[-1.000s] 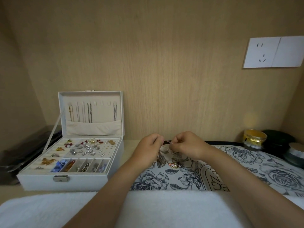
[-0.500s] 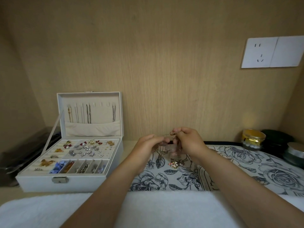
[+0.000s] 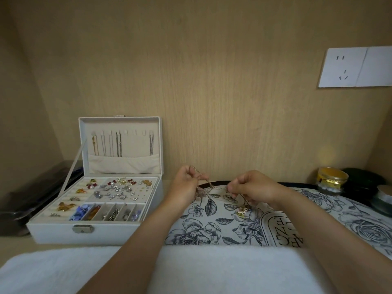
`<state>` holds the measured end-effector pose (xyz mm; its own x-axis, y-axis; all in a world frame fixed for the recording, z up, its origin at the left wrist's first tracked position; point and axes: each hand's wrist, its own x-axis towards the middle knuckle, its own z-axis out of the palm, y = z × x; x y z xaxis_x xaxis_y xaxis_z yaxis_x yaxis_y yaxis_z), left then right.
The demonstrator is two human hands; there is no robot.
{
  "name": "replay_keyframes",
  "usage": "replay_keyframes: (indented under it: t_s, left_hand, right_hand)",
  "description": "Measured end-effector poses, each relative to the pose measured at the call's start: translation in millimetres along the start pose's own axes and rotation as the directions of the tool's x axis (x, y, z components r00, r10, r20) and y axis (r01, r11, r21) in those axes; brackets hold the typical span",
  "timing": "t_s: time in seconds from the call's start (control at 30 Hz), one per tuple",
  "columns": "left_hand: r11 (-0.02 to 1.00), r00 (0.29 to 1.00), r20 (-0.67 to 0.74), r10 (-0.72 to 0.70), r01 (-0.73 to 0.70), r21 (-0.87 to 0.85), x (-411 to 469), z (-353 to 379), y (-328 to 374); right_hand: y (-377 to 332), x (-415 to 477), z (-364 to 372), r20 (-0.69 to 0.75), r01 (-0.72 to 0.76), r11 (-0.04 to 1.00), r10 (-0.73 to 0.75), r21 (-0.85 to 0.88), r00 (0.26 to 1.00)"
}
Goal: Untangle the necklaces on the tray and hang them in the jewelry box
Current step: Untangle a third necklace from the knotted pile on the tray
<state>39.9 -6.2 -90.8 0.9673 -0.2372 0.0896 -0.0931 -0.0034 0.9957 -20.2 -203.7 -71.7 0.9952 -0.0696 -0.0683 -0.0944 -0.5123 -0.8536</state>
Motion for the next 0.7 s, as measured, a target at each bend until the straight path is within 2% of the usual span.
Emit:
replay_keyframes:
  t_s: [0.2,0.37,0.53,0.63,0.7]
  left_hand:
    - [0.952,0.996,0.018,0.092,-0.093,0.292,-2,4,-13]
    - [0.949,0.991,-0.105,0.089,-0.052,0.312,0,1,-17]
    - [0.875,0.987,-0.113,0.112,-0.044,0.482,-1,-3,-18]
    - [0.784,0.987,-0.104,0.122,-0.032,0.62,0,-3,-19]
    - [0.696,0.983,-0.097,0.153,-0.038,0.717,0,-4,-20]
  right_hand:
    - [3,5,6,-0.105,0.025,0.999,-0.02,0.048,0.994]
    - [6,7,3,-0.238,0.125,0.977,-0.165,-0.173,0.957]
    - [-2,7,-2,-0.316,0.196,0.981,-0.184,0.005,0.931]
    - [-4,5,-9,-0.268,0.177,0.979,-0.146,0.098,0.952]
    - [-1,5,-14,-0.178,0.132,0.99,-0.121,0.054,0.977]
